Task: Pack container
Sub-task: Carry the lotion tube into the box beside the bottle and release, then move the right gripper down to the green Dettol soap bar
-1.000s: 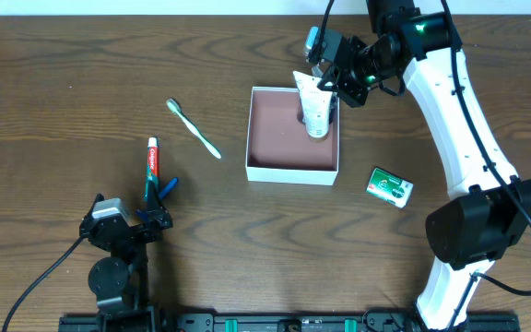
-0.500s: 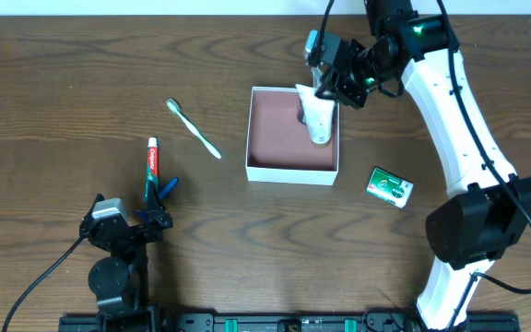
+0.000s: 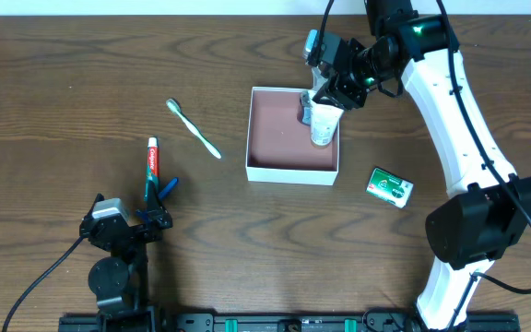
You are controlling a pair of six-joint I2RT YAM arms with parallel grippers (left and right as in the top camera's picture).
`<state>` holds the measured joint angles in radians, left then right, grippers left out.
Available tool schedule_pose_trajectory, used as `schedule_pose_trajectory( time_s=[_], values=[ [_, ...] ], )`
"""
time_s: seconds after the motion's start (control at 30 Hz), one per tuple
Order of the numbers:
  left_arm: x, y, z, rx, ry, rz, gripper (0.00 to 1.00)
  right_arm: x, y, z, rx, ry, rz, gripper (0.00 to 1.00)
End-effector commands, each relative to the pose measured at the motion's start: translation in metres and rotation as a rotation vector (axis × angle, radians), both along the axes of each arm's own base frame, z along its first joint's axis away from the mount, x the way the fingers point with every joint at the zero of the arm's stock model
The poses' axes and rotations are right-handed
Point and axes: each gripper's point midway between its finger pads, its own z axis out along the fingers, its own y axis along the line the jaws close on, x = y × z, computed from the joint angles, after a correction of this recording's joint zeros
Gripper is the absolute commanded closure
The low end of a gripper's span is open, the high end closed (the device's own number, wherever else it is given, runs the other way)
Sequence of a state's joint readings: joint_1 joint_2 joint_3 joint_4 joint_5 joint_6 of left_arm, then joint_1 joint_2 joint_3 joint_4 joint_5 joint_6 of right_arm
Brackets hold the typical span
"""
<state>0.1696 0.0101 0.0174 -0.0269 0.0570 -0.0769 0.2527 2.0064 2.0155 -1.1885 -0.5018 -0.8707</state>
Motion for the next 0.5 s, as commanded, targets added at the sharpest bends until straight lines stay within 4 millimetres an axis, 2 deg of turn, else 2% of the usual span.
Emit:
schedule_pose_trajectory(
  time_s=[0.0, 0.13, 0.23, 0.37, 0.47],
  values=[
    [-0.001, -0.001, -0.015, 0.003, 0.048, -0.007, 0.02, 0.0, 0.003, 0.006, 0.043, 0.008, -0.001, 0.43],
    [-0.001, -0.001, -0.015, 0.003, 0.048, -0.006, 0.02, -0.003, 0.012, 0.032, 0.099, -0.014, -0.011, 0.4],
    [-0.001, -0.001, -0.015, 0.003, 0.048, -0.007, 0.02, -0.006, 0.018, 0.06, 0.143, -0.049, -0.032, 0.39],
    [-0.001, -0.001, -0.015, 0.003, 0.048, -0.006, 0.02, 0.0, 0.015, 0.102, 0.217, -0.069, -0.185, 0.33],
    [-0.001, -0.001, -0.015, 0.003, 0.048, -0.007, 0.02, 0.013, -0.004, 0.124, 0.244, -0.061, -0.428, 0.32]
  ],
)
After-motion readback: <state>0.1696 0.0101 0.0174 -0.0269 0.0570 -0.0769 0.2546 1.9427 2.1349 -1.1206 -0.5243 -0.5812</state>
